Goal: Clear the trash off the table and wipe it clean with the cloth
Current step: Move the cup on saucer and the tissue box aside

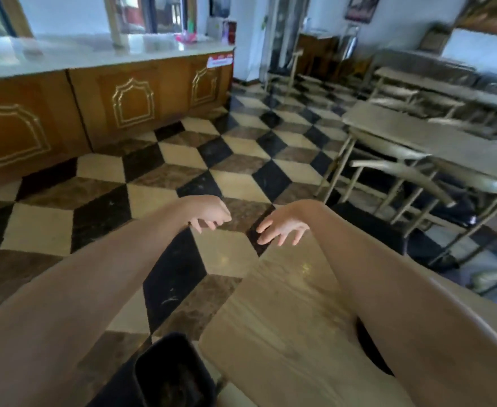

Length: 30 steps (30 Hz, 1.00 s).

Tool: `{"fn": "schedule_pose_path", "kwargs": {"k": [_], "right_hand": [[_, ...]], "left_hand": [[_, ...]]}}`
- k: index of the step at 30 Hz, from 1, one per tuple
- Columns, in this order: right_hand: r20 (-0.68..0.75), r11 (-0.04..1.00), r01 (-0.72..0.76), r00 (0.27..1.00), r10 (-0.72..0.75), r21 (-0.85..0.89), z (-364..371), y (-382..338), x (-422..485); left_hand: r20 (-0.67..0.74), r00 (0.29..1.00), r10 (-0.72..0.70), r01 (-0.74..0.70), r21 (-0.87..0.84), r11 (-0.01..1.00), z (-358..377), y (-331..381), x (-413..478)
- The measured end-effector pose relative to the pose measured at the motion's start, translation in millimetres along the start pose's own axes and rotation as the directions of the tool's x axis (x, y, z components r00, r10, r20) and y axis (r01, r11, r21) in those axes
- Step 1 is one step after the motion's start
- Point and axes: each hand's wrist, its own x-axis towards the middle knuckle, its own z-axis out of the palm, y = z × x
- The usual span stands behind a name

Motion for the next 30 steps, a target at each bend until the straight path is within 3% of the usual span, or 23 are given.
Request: {"fn": "schedule_pose_path", "kwargs": {"k": [7, 12, 15, 25, 30], "right_hand": [[-0.159, 0.986, -0.133, 0.976, 0.149, 0.104, -21.2, 133.4, -89.6], [-0.306, 0.965, -0.204, 0.919, 0.246, 0.164, -6.0, 225.1, -124.9], [-0.304, 0.949, -0.223, 0.909, 0.285, 0.223, 12.1, 280.4, -132.2], [-0.231, 0.925, -0.192, 0.933, 0.275, 0.328, 112.3, 417.1, -99.4], [-0.222, 0.839, -0.097, 0.942, 0.251, 0.536, 165.3, 442.6, -68.0]], "left_hand": [[0.197, 0.959, 0.203, -0.233, 0.144, 0.962, 30.3, 131.7, 14.5], [0.274, 0.909, 0.313, -0.36, 0.139, 0.923, 85.4, 206.0, 29.0], [0.292, 0.888, 0.356, -0.388, 0.058, 0.92, 127.2, 235.7, 40.4], [0.359, 0.915, 0.186, -0.136, -0.16, 0.978, 277.3, 227.6, 67.0], [0.309, 0.95, 0.054, 0.034, -0.271, 0.962, 322.6, 197.7, 61.2]]}}
